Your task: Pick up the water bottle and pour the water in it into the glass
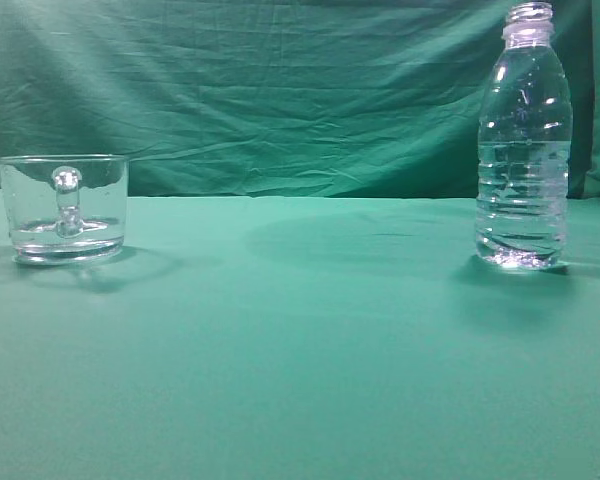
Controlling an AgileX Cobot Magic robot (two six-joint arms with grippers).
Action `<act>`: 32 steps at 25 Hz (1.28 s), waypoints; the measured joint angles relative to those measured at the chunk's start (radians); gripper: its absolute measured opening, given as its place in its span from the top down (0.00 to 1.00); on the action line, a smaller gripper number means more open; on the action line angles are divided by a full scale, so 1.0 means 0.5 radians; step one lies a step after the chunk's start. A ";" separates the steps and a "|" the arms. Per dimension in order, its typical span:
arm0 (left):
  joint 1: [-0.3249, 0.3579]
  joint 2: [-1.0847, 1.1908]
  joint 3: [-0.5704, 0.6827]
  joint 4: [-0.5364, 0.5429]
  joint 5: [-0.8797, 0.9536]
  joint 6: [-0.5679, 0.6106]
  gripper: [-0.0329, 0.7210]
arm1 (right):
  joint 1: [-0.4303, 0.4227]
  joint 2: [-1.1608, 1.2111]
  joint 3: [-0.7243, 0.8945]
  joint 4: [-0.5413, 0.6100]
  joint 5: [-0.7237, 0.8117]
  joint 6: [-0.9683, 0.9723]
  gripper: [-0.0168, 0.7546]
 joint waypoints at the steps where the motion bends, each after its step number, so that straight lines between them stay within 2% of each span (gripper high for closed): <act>1: 0.000 0.000 0.000 0.000 0.000 0.000 0.96 | 0.000 0.000 0.000 0.000 0.000 0.003 0.98; 5: 0.000 0.000 0.000 0.000 0.000 0.000 0.96 | 0.000 -0.026 0.000 0.005 0.000 0.108 0.98; 8: 0.000 0.000 0.000 0.000 0.000 0.000 0.96 | 0.000 -0.043 0.000 0.265 0.020 -0.072 0.98; 10: 0.000 0.000 0.000 0.000 0.000 0.000 0.96 | 0.000 -0.043 0.000 0.714 0.098 -0.488 0.98; 13: 0.000 0.000 0.000 0.000 0.000 0.000 0.96 | 0.000 -0.048 0.000 1.495 0.368 -1.463 0.98; 15: 0.000 0.000 0.000 0.000 0.000 0.000 0.96 | 0.000 -0.061 0.000 1.852 0.628 -1.955 0.98; 16: 0.000 0.000 0.000 0.000 0.000 0.000 0.96 | 0.000 -0.084 0.000 1.920 0.741 -2.114 0.98; 18: 0.000 0.000 0.000 0.000 0.000 0.000 0.96 | 0.000 -0.176 0.010 1.962 0.958 -2.248 0.98; 20: 0.000 0.000 0.000 0.000 0.000 0.000 0.96 | 0.000 -0.317 0.068 1.946 1.031 -2.264 0.98; 27: 0.000 0.000 0.000 0.000 0.000 0.000 0.96 | 0.000 -0.790 0.481 1.846 0.835 -2.267 0.98; 32: 0.000 0.000 0.000 0.000 0.000 0.000 0.96 | -0.083 -0.824 0.720 1.745 0.803 -2.111 0.98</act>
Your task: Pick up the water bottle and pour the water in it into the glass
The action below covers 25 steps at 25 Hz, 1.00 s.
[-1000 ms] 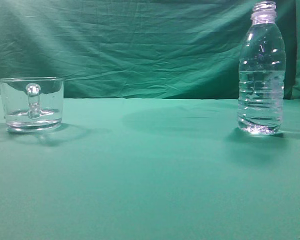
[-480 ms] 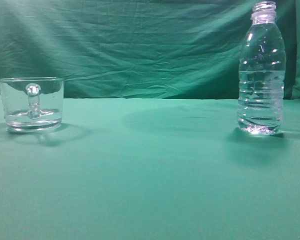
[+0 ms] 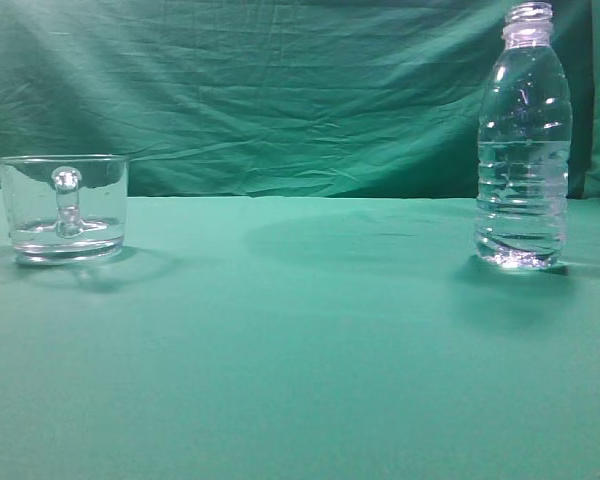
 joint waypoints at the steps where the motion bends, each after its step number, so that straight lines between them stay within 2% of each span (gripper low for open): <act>1: 0.000 0.000 0.000 0.000 0.000 0.000 0.96 | -0.033 0.000 0.041 -0.015 -0.021 0.045 0.98; 7: 0.000 0.000 0.000 0.000 0.000 0.000 0.96 | -0.127 0.000 0.332 -0.030 -0.219 0.108 0.98; 25: 0.000 0.000 0.000 0.000 0.000 0.000 0.96 | -0.132 0.000 0.349 -0.030 -0.236 0.105 0.98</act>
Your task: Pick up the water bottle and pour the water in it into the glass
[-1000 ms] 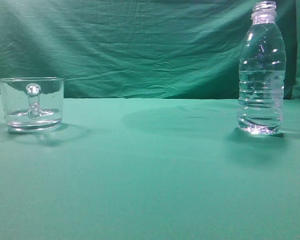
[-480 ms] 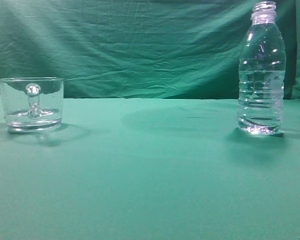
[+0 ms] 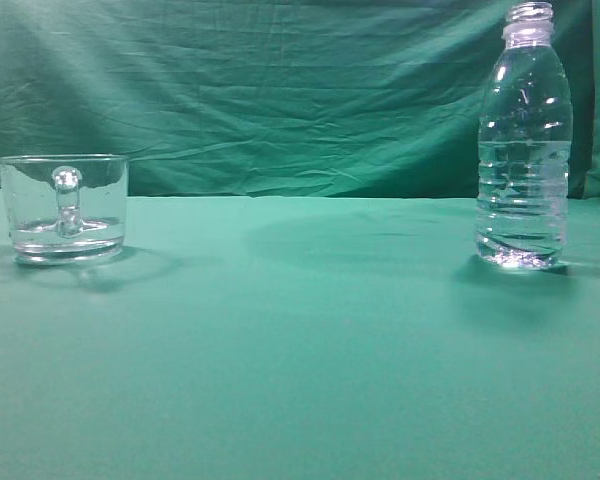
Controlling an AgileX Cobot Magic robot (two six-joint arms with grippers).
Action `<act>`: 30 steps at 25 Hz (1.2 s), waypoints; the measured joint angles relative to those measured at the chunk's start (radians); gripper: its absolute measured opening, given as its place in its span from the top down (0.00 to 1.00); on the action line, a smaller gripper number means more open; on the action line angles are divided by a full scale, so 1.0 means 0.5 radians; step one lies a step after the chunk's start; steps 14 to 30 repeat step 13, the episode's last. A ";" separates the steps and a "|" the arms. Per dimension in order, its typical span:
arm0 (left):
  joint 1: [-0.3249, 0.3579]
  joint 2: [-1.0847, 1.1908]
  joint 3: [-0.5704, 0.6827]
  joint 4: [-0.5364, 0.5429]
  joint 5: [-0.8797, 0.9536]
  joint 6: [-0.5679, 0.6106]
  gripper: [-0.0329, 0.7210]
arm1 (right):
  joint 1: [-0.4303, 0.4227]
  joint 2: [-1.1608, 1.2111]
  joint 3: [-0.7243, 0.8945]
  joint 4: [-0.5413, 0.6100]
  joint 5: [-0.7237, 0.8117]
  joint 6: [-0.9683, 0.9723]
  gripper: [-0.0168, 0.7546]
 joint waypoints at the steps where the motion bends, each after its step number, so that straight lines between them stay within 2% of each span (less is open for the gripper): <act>1: 0.000 0.000 0.000 0.000 0.000 0.000 0.96 | 0.000 0.000 0.000 0.000 0.000 -0.003 0.98; 30: 0.000 0.000 0.000 0.000 0.000 0.000 0.96 | 0.000 0.000 0.000 0.000 0.000 -0.008 0.98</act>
